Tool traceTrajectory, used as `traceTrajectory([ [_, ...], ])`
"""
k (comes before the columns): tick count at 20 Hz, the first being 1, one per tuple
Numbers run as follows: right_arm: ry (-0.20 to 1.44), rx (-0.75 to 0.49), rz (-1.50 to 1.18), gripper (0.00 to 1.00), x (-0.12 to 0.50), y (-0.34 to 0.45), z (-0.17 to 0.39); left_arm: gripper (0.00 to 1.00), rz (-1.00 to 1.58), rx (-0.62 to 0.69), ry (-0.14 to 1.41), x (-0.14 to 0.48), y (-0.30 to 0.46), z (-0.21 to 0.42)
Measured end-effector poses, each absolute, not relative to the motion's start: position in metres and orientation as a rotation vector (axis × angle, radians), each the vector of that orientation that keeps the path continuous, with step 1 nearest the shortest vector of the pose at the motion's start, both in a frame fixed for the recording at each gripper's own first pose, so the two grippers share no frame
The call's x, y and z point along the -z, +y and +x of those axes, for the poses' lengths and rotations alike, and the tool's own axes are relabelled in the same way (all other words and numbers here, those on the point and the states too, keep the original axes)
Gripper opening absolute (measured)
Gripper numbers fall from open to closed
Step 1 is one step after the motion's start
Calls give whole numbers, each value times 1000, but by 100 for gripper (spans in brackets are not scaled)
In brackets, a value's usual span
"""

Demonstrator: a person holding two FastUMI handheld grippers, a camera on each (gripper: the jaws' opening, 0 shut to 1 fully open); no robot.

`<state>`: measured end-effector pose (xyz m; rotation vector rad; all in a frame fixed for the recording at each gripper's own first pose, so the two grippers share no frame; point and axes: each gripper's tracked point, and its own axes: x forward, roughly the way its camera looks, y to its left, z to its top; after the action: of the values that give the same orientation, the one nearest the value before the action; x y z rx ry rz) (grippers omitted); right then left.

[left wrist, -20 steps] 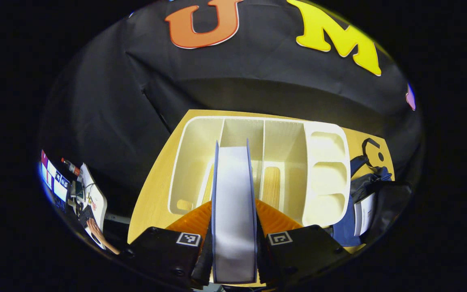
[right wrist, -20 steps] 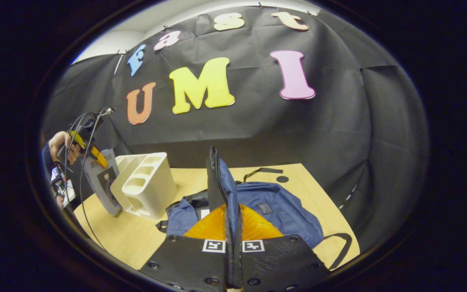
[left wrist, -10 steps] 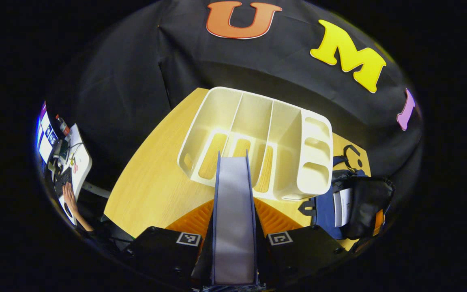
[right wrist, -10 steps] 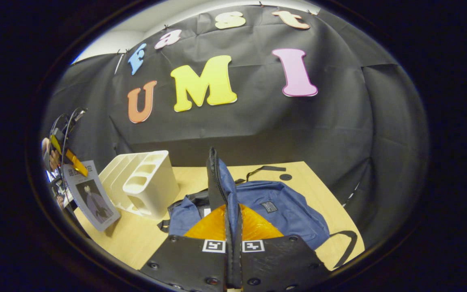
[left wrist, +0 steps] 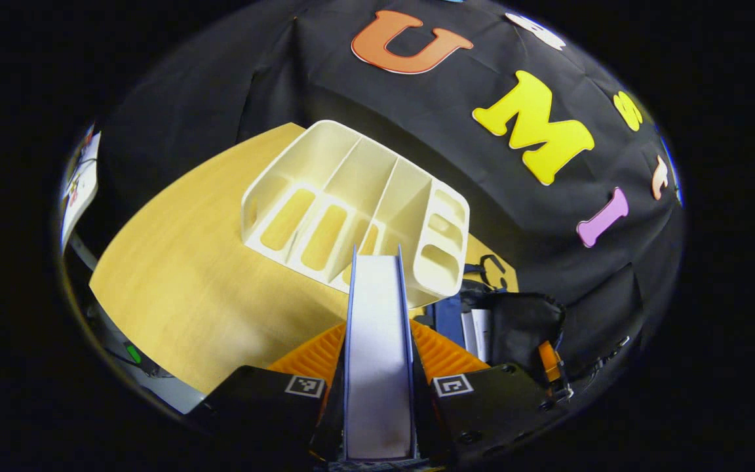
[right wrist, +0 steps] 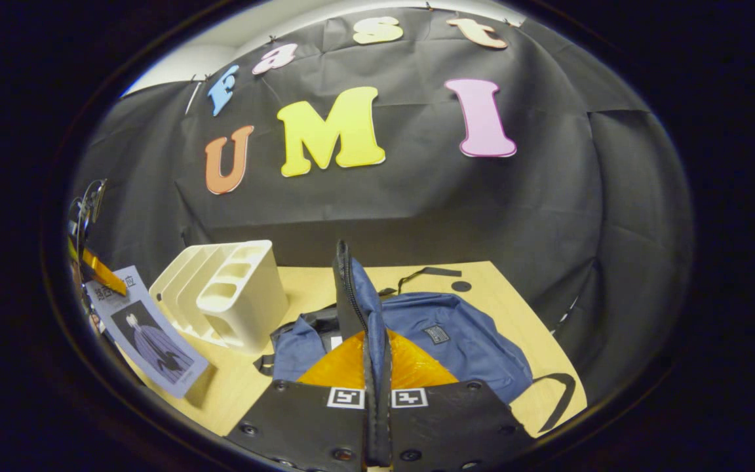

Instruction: Open the schoolbag, grab two books from the bookshelf and put them into the schoolbag.

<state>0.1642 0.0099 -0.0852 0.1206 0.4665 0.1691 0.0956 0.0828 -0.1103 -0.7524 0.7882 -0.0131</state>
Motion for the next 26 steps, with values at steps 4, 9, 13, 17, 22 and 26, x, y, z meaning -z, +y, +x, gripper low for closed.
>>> traceTrajectory([
  [4, 478, -148, 129, 0, 84, 3, 165, 46, -912, 120, 762, 119, 47, 102],
  [9, 481, -136, 101, 0, 78, -3, 168, 45, -1140, 212, 664, 118, 21, 127],
  [13, 502, -149, 87, 1, 76, -3, 171, 45, -1253, 273, 570, 114, -6, 146],
  [17, 471, -149, 87, 0, 60, -12, 179, 45, -1334, 319, 513, 121, -47, 168],
  [22, 443, -115, 178, 0, 46, -35, 189, 45, -1299, 341, 429, 123, -97, 205],
  [26, 418, -148, 168, 0, 37, -32, 187, 45, -1168, 305, 403, 139, -135, 219],
])
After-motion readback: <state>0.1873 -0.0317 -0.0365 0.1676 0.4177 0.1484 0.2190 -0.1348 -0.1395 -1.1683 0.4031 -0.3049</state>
